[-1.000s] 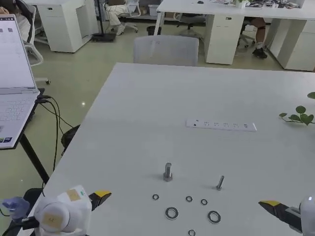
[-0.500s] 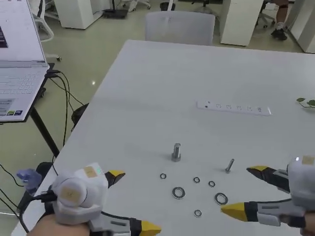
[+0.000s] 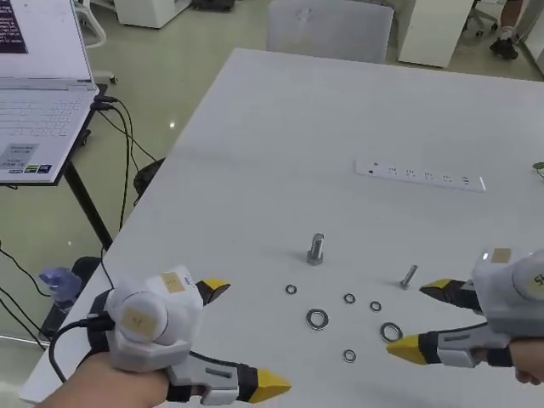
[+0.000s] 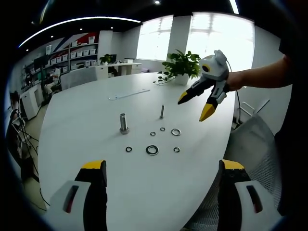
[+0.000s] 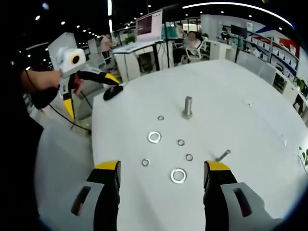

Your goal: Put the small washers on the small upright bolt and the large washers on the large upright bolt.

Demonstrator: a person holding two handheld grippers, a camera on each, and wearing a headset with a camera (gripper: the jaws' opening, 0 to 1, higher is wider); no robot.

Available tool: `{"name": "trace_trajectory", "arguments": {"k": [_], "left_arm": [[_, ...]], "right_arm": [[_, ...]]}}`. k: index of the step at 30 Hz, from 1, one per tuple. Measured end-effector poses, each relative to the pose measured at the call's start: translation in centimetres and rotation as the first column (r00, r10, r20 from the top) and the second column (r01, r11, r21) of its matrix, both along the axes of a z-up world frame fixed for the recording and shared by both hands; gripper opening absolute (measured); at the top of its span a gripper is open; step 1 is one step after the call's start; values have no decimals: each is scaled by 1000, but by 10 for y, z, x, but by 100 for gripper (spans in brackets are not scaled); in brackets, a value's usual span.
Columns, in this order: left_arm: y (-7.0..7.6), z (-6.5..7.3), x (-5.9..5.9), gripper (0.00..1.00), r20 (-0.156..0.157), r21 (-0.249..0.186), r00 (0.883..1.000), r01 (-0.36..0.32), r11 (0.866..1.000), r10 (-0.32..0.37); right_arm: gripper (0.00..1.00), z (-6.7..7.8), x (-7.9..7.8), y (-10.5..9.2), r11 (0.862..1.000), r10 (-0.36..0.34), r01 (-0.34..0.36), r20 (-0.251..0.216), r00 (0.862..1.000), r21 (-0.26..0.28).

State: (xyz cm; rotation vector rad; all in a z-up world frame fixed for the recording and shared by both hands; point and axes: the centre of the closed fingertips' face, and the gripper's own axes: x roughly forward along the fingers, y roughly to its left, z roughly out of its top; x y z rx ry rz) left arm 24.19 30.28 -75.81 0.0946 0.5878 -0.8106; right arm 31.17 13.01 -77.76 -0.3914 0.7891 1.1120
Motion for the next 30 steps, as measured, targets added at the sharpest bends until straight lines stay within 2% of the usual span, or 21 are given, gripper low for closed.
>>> {"name": "trace_trajectory", "arguments": {"k": [5,8,10,16,22,30], "left_arm": [[0,0,0,96,2,0,1000,5,1000,-5],[-1,-3,-1,96,-4,15,1000,12,1000,-12],[-1,-4,-1,96,-5,15,1000,13,1000,-13],[1,-5,-1,96,-2,12,1000,9,1000,-9],[4,-8,-2,96,2,38,1000,17,999,-18],[3,-11,-6,96,-1,34,1000,18,999,-18]], "right_arm": [[65,-8,9,0,999,17,-18,-15,1000,-47],[61,-14,17,0,997,37,-40,-42,998,-72],[61,-18,20,2,994,60,-63,-31,998,-94],[58,-26,26,9,989,75,-79,-43,996,-128],[53,-37,29,15,976,109,-118,-58,992,-184],[47,-57,35,21,954,141,-156,-74,987,-257]]}}
